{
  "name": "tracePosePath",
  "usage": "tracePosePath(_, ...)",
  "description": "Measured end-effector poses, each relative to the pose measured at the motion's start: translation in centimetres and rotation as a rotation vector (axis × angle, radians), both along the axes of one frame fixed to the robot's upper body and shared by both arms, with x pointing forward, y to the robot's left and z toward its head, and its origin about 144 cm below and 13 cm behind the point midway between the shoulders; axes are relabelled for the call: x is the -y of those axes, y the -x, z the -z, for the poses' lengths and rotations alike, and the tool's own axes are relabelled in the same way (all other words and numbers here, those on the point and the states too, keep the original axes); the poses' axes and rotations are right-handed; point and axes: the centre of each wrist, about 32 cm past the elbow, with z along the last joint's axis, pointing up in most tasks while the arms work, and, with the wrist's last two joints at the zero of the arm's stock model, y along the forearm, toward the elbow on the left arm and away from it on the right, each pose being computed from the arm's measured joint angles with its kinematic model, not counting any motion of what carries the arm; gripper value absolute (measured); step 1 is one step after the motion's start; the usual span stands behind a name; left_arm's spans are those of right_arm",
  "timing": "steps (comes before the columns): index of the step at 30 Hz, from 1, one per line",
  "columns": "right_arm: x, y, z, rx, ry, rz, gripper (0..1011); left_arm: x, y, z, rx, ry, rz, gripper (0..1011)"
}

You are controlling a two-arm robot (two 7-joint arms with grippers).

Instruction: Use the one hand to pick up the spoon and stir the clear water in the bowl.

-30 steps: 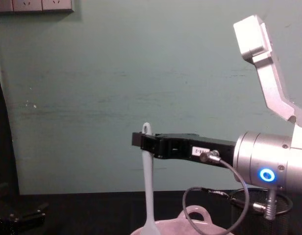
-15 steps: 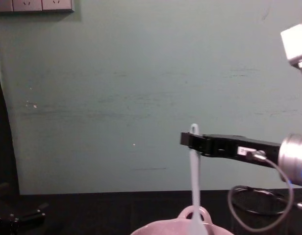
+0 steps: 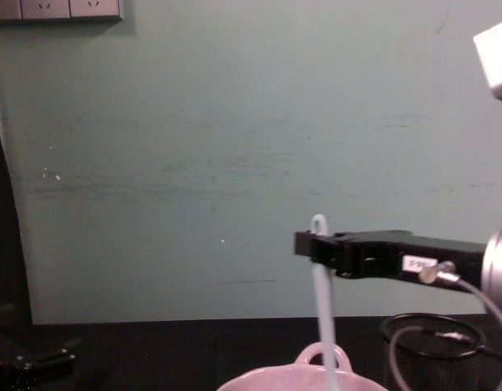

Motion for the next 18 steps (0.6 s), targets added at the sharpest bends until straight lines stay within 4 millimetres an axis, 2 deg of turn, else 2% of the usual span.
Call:
tracePosePath(9, -2.4, -0.2, 0.3, -0.008, -0.013, -0.075, 116, 0.0, 0.0, 0.0, 0.0, 0.0, 0.0, 1011)
tracePosePath(18, -3.9, -2.2, 1.1, -0.025, -0.084, -0.1, 116, 0.0, 0.0, 0.0, 0.0, 0.0, 0.0, 1011)
